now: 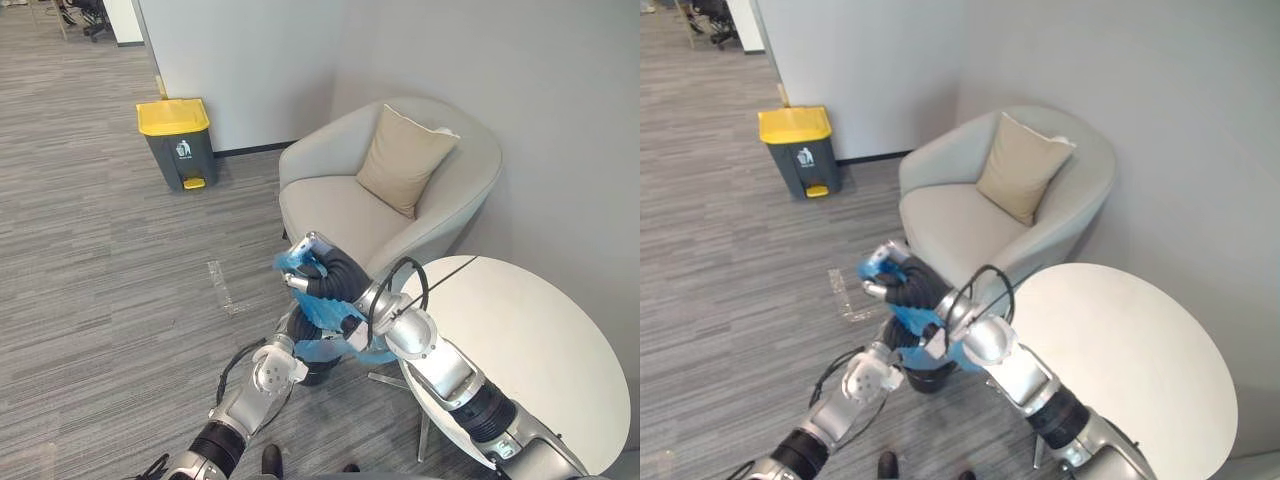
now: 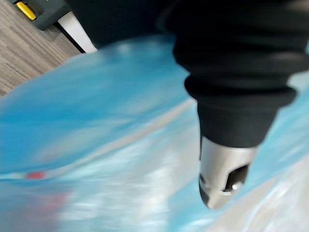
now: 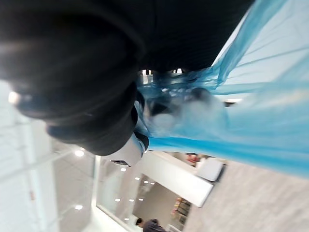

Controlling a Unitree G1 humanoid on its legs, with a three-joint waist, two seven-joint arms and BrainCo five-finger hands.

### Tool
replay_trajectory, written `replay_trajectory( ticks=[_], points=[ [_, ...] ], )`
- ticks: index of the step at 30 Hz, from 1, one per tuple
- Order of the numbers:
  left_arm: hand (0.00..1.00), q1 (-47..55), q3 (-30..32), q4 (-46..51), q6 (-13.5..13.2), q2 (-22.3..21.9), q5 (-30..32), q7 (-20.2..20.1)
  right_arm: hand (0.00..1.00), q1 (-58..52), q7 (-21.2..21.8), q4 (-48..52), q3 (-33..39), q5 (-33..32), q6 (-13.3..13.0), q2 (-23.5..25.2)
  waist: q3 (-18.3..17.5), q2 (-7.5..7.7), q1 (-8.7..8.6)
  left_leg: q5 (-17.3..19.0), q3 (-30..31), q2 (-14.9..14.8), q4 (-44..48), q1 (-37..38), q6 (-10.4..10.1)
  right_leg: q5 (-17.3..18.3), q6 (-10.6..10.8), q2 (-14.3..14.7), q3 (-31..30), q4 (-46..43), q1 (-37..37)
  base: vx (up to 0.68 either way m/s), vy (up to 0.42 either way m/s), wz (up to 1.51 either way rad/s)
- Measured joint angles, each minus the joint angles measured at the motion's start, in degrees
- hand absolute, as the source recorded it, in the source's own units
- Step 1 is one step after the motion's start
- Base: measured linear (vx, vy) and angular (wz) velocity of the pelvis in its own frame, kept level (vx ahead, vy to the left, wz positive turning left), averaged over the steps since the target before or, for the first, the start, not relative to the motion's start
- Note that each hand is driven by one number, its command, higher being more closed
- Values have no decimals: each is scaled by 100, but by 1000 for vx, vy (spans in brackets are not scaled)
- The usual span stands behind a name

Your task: Gather rubbish on tea table into small bin, then transfer packed bag to large trash can.

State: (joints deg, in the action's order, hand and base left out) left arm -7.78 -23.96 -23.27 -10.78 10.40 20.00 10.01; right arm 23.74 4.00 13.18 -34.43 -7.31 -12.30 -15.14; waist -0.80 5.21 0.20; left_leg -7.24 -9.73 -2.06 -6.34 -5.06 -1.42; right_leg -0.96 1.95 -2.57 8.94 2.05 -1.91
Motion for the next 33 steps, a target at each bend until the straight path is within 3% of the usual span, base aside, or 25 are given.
replay_trajectory(
  ticks=[14,15,24,33],
  points=[
    [0,-158,-193,-172,29,-11,6,228,100,247,41,-1,-304,-406,0,166,-7,51,-32,2,-63,-29,0,38,-4,-15,-24,22,-66,-77,-9,15,1,-2],
    [100,-173,-209,-221,30,-17,6,229,100,247,45,-1,-322,-409,0,167,-7,51,-32,2,-65,-29,0,38,-5,-14,-24,21,-71,-78,-21,0,0,0],
    [100,-338,-301,-520,158,-75,-12,362,100,245,88,-3,-487,-678,4,394,3,73,-71,-8,-72,-30,0,17,-10,-9,-30,21,-81,-79,-39,12,3,0],
    [100,-442,-379,-749,158,-112,-451,357,100,13,171,-3,-533,-826,-13,409,0,80,-107,-29,-72,-30,0,25,21,-10,-32,22,-84,-79,-30,14,2,0]
  ],
)
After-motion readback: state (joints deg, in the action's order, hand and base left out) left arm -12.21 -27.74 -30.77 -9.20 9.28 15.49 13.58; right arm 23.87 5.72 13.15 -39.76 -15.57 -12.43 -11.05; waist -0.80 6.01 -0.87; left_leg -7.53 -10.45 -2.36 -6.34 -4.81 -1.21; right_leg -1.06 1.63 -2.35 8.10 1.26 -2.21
